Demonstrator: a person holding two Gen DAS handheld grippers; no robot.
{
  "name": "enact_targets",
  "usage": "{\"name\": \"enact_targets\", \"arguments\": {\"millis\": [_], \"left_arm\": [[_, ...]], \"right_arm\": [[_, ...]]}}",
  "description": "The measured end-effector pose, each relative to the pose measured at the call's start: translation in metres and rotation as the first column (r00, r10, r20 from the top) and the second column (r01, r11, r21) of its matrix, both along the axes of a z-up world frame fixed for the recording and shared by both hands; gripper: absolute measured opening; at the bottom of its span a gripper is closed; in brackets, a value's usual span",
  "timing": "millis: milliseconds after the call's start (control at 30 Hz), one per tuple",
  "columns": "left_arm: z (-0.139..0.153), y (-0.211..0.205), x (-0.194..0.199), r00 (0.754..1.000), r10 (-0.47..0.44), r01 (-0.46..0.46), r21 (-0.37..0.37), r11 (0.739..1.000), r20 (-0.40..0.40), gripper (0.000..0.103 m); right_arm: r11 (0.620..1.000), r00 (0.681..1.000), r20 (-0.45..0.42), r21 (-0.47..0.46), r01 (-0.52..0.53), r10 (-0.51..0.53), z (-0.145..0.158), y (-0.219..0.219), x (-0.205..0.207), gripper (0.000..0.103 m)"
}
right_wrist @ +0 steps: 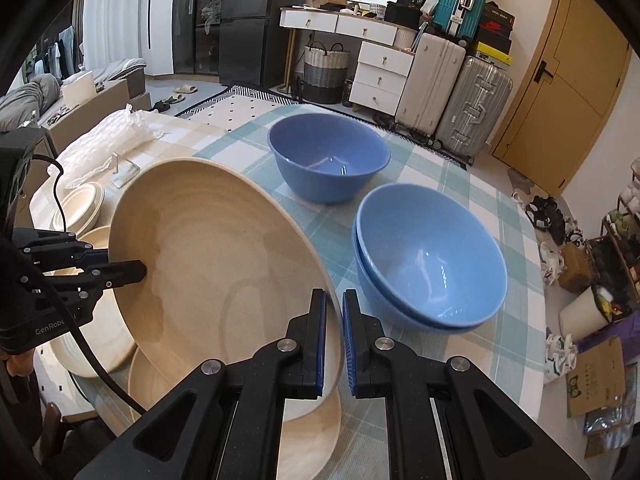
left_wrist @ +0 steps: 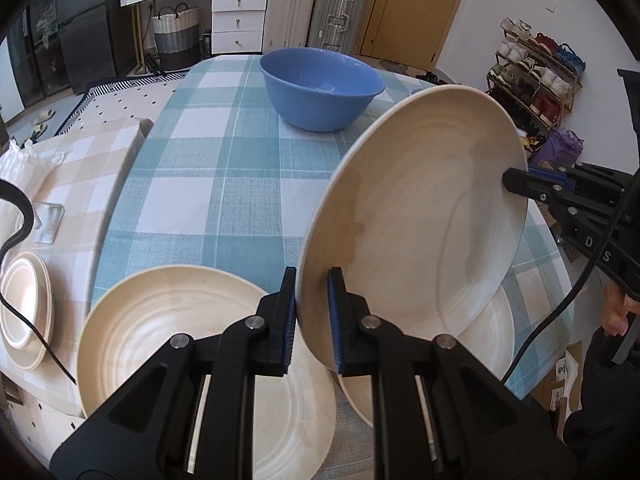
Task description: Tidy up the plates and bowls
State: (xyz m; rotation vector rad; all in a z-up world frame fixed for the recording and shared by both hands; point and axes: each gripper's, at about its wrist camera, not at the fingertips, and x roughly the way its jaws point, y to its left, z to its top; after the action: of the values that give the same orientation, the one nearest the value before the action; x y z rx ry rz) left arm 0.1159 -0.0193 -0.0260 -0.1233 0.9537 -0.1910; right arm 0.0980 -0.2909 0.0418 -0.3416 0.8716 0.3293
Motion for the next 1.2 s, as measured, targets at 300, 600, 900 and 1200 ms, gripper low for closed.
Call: {"name": "enact_targets", "arguments": {"millis": [300,600,900,1200], "left_arm": [[-0.011,-0.010,-0.002,0.999,-0.037,0.037,0.017,0.999,-0.010,0.012],[-0.022,-0.016,-0.006,0.997,-0.067,0.068,0.029,0.997,-0.040,0.013],[-0.041,-0.025,-0.009,0.994,-0.086,0.089,0.044,0.995,-0.070,0.013],[-0.044,-0.031,-0.010,0.994,-0.095,0.100,0.081,0.992,-0.059,0.012]], "right_arm": [[1.000,1.000,-0.028,-0.020,0.010,-0.011,-0.015,-0.010,-0.002,0.009],[1.000,0.996,-0.085,-0.018,0.006,-0.008,-0.037,-0.020,-0.008,0.009],[1.000,0.991,-0.135,-0.005,0.011,-0.012,-0.062,-0.032,-0.016,0.009],[1.000,0.987,-0.158,0.012,0.010,-0.008,-0.075,-0.039,-0.025,0.009]]}}
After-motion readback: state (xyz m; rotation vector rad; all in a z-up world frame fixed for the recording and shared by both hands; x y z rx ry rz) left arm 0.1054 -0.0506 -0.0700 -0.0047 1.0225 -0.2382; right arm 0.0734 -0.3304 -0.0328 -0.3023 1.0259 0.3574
